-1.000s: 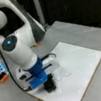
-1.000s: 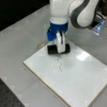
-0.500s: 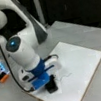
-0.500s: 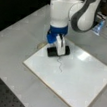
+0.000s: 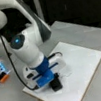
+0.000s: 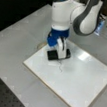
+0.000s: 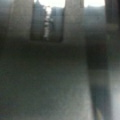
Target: Erasing curve lines
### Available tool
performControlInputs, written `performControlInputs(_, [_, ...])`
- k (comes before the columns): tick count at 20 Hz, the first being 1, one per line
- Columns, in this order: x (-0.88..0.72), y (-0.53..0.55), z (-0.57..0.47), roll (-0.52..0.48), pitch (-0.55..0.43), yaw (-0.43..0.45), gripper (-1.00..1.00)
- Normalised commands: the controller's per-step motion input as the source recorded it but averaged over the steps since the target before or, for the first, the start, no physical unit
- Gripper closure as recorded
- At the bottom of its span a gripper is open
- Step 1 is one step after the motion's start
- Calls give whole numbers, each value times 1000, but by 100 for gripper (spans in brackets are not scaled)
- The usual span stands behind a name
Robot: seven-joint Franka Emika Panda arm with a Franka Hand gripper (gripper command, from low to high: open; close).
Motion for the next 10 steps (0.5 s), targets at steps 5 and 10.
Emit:
performControlInputs(5, [319, 179, -512, 116, -57, -60, 100])
performControlInputs(10, [388, 157, -551, 141, -29, -83, 100])
